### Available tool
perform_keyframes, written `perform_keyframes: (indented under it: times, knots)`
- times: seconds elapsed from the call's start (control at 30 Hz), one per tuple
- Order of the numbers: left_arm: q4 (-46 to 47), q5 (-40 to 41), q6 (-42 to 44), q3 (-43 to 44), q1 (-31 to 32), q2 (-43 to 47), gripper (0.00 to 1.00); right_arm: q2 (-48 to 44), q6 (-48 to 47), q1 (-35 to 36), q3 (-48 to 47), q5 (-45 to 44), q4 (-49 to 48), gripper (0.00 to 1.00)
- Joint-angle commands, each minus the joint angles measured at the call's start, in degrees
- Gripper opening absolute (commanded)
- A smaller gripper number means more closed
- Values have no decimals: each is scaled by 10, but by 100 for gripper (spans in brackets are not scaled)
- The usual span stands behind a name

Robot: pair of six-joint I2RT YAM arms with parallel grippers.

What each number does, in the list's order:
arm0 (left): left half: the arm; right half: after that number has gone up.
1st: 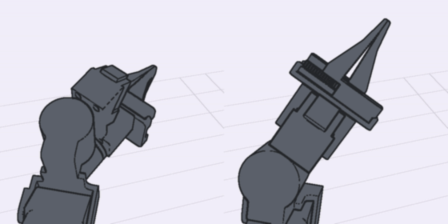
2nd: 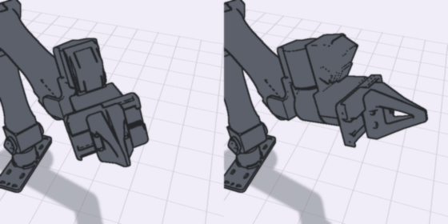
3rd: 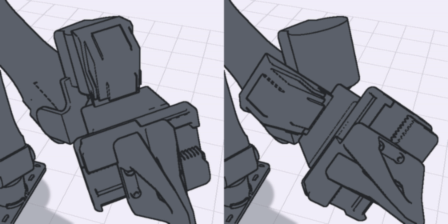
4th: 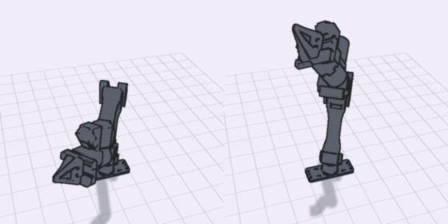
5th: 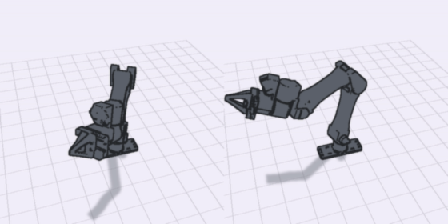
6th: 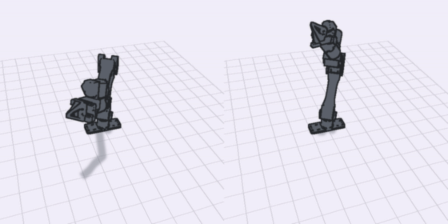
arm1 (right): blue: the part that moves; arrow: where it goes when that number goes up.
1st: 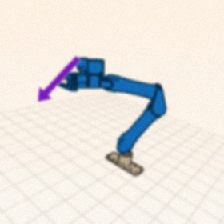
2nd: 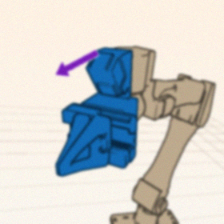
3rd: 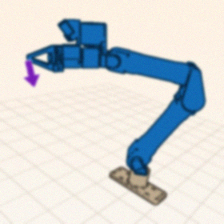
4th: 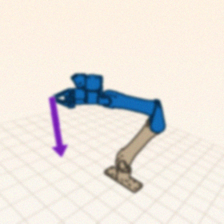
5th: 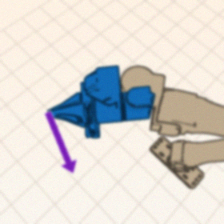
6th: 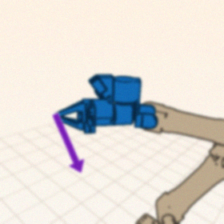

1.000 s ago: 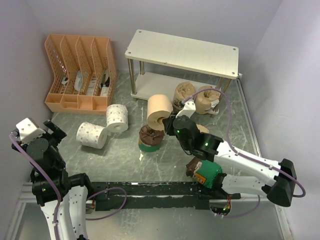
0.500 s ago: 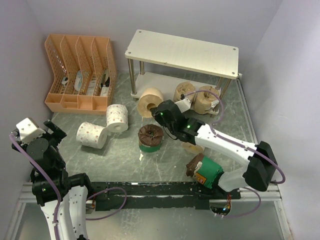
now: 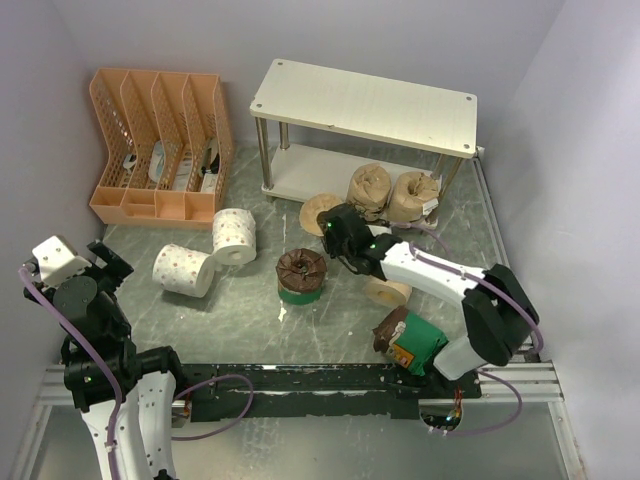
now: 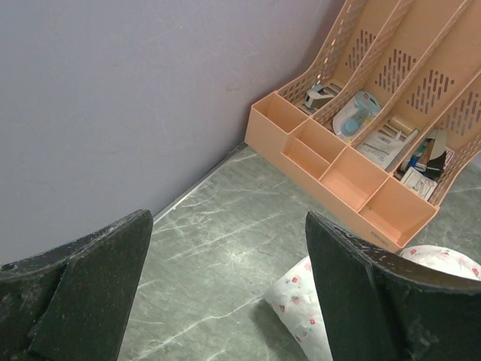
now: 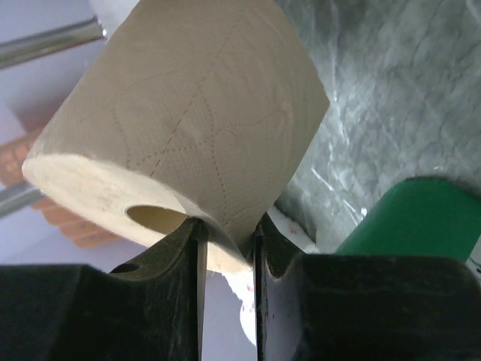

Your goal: Place and organize the paper towels onto the shelf

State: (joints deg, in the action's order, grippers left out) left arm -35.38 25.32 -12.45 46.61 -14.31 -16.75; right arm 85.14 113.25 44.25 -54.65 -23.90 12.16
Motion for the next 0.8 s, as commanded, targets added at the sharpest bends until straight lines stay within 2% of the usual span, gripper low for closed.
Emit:
perform_keyframes:
  times: [0.0, 0.4, 0.5, 0.53, 0.57, 0.6, 0.63, 0.67, 0.77]
  knots:
    - [16, 3, -3, -5, 1, 0, 95, 28, 50, -15, -68, -23, 20, 0]
    - [19, 5, -2, -6, 3, -3, 95, 102, 19, -51, -163, -44, 27, 0]
    - [19, 5, -1, -6, 4, -3, 95, 117, 9, -66, -175, -31, 18, 8]
    - [19, 6, -1, -6, 4, -4, 94, 121, 0, -70, -176, -26, 12, 14]
    - [18, 6, -1, -6, 4, -4, 95, 123, -2, -75, -179, -21, 13, 34]
    - [19, 6, -1, -6, 5, -4, 94, 123, -14, -76, -180, -22, 6, 75]
    - [19, 6, -1, -6, 5, -5, 95, 122, -28, -76, -179, -28, -5, 96]
    - [20, 5, -1, -7, 5, -5, 95, 118, -42, -77, -175, -34, -18, 100]
    - [21, 3, -1, -8, 4, -4, 94, 100, -88, -76, -163, -56, -55, 100]
